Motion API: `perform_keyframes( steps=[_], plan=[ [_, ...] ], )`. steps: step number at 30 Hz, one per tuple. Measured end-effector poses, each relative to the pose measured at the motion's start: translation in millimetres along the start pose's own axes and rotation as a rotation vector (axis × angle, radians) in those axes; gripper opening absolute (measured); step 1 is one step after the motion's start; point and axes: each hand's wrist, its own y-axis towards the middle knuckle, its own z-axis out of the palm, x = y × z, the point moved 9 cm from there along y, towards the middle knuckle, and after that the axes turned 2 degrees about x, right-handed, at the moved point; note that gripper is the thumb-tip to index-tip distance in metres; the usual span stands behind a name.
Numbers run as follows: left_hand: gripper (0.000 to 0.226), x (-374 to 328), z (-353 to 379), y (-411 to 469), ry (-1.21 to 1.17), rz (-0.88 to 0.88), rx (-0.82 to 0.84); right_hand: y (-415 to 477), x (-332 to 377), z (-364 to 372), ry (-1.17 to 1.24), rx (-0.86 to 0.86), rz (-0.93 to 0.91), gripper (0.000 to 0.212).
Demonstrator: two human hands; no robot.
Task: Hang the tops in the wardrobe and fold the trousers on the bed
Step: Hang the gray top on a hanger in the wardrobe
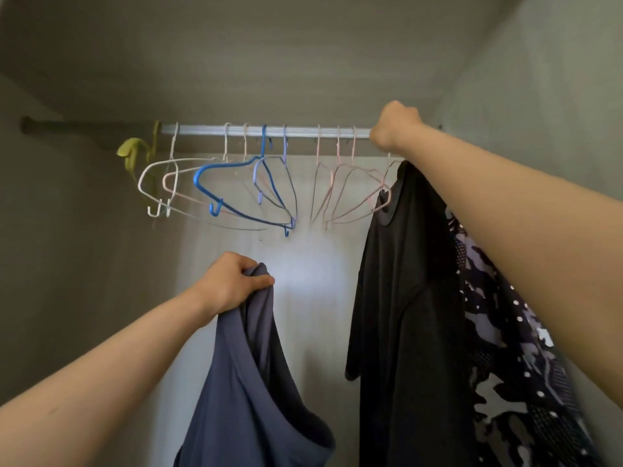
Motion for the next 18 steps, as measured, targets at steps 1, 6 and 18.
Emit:
perform_keyframes(
  steps=[1, 6, 18],
  plan=[
    [0.048, -1, 0, 3, 0.019, 0.014, 0.003, 4, -5, 4, -0.009, 0.029, 0.029, 0.021],
    [0.038, -4, 2, 16, 0.066, 0.062, 0.023, 17, -26, 43, 0.117, 0.276, 0.173, 0.025],
    [0.038, 6, 2, 24, 0.134, 0.069, 0.032, 23, -41, 85, 0.427, 0.299, 0.308, 0.016]
  ],
)
